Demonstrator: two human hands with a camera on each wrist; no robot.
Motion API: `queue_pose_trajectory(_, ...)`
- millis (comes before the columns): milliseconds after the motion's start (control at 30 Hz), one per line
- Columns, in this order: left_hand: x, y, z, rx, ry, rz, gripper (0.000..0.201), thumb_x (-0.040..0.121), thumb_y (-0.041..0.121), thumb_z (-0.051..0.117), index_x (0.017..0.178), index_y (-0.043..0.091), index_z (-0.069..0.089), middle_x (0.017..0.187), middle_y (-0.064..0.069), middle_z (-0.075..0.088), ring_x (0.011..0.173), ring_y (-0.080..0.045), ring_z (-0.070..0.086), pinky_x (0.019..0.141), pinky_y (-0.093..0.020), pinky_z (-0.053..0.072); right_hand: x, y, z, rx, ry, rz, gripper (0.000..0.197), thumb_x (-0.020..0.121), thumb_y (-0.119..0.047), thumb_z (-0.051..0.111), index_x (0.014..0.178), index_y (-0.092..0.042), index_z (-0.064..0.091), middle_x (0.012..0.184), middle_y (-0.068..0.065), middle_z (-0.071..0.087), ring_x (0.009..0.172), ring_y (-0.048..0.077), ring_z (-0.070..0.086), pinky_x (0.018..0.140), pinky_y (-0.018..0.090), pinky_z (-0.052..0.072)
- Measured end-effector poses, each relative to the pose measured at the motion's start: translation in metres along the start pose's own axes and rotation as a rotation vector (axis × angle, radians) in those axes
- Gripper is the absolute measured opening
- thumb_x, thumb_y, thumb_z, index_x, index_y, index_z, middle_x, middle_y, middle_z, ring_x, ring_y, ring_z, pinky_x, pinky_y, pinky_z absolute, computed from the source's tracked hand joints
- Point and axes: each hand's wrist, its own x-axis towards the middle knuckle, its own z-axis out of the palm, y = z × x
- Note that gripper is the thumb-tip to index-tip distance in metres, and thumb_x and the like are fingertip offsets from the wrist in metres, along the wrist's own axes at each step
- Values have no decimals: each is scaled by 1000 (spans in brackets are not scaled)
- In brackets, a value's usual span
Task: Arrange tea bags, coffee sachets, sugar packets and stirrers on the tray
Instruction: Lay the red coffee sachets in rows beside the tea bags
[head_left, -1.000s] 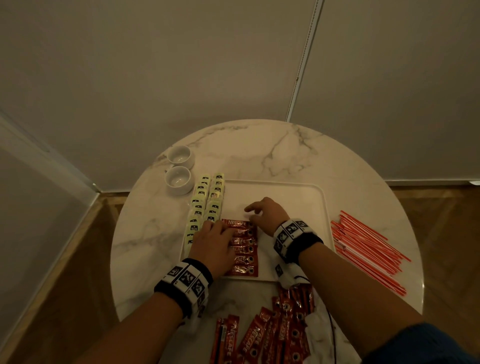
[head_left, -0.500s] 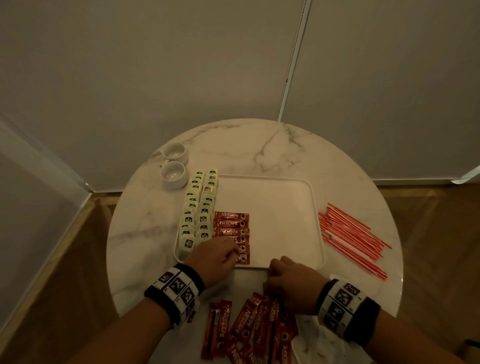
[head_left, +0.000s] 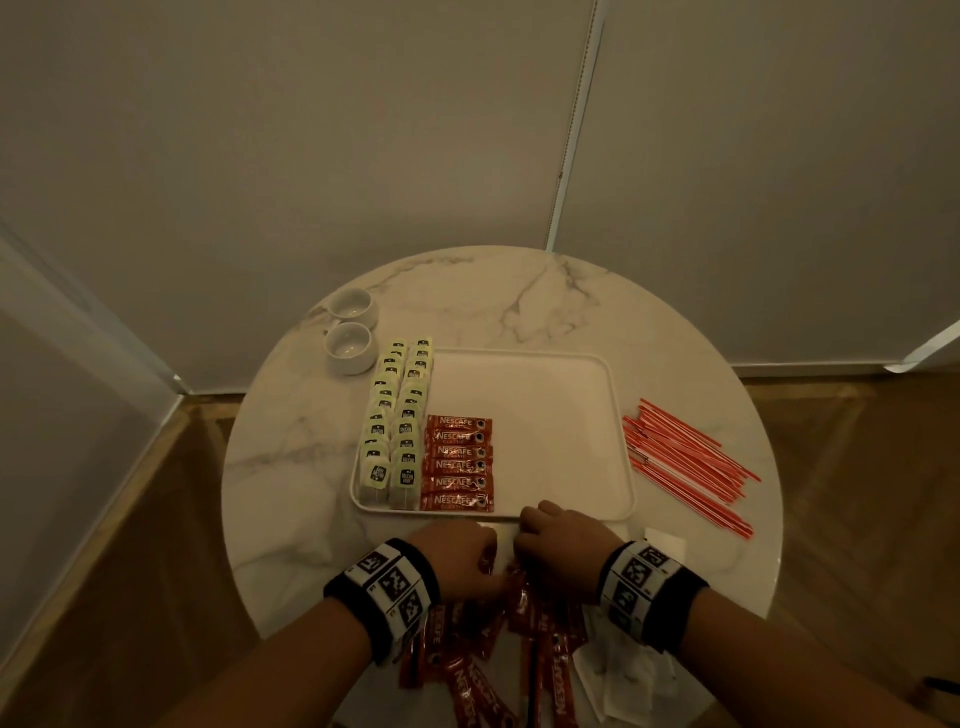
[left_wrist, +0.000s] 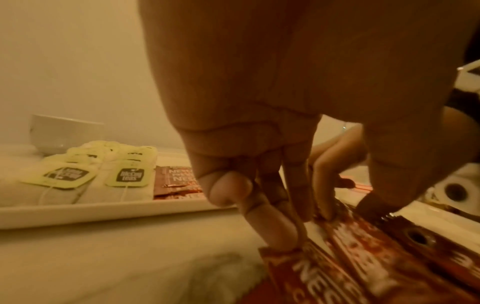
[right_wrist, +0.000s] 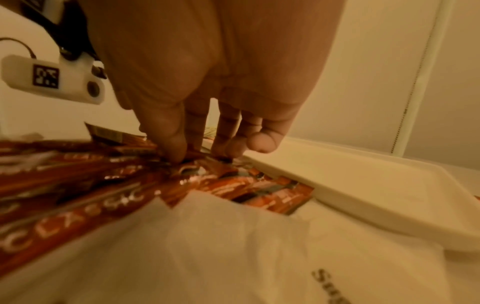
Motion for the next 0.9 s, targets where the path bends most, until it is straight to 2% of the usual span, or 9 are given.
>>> queue_pose_trajectory(133,0,4,9,53,-95,-19,39,76,50,65,97,18,55,95,-1,54,83,-18,54,78,-36,52,5,-3,9,-74,6,-32,33,91,-33,55,122,-21,53,120,6,49,106,26,45,80,39,47)
queue_pose_trajectory(300,0,5,12,-12,-42,-30,31,80,40,65,97,16,54,98,-1,51,86,-18,53,79,-35,51,8,-2,5,-141,103,-57,25,83,-34,66,103,-21,63,100,3,60,94,26,53,67,37,48)
queue_pose_trajectory(467,-1,2,5,-376,72,37,42,78,46,59,115,27,55,105,6,64,93,-11,62,85,-35,54,9,3,-17,-87,305,-75,32,78,-29,69,109,-25,62,100,1,62,93,26,58,67,36,50)
queue_pose_trajectory(567,-4,0,-10,-694,106,-6,34,88,25,55,122,25,54,98,1,64,83,-12,64,75,-31,55,12,1,-37,3,365,-86,37,85,-26,64,122,-26,57,109,4,58,90,26,58,69,34,47)
queue_pose_trajectory(633,-7,1,-23,-819,160,-21,33,92,12,49,123,25,51,82,0,61,61,-9,57,56,-23,48,14,2,-50,231,364,-4,35,92,-29,57,127,-27,54,117,0,52,94,19,59,76,29,49)
queue_pose_trajectory(667,-8,-1,-30,-820,209,-23,33,93,11,48,123,25,50,80,0,59,58,-8,53,54,-22,45,15,3,-56,404,406,55,34,93,-30,55,127,-28,54,116,-3,51,93,14,60,78,25,50)
queue_pose_trajectory(733,-7,-8,-41,-769,309,-2,28,94,13,50,119,23,50,92,-1,62,73,-12,58,67,-27,51,20,8,-68,826,462,204,32,94,-30,55,127,-29,53,112,-7,56,88,7,62,73,18,49)
queue_pose_trajectory(800,-6,-16,-50,-668,356,17,25,93,17,51,116,25,48,103,-2,63,91,-18,62,83,-40,54,26,13,-79,1165,422,286,25,96,-30,53,120,-28,55,106,-1,65,83,14,68,67,23,51)
queue_pose_trajectory(900,-3,-25,-61,-477,408,8,22,94,23,51,114,28,45,102,0,64,90,-16,63,82,-41,55,38,22,-89,1228,381,228,16,95,-22,56,108,-15,62,90,9,71,72,18,67,60,28,50)
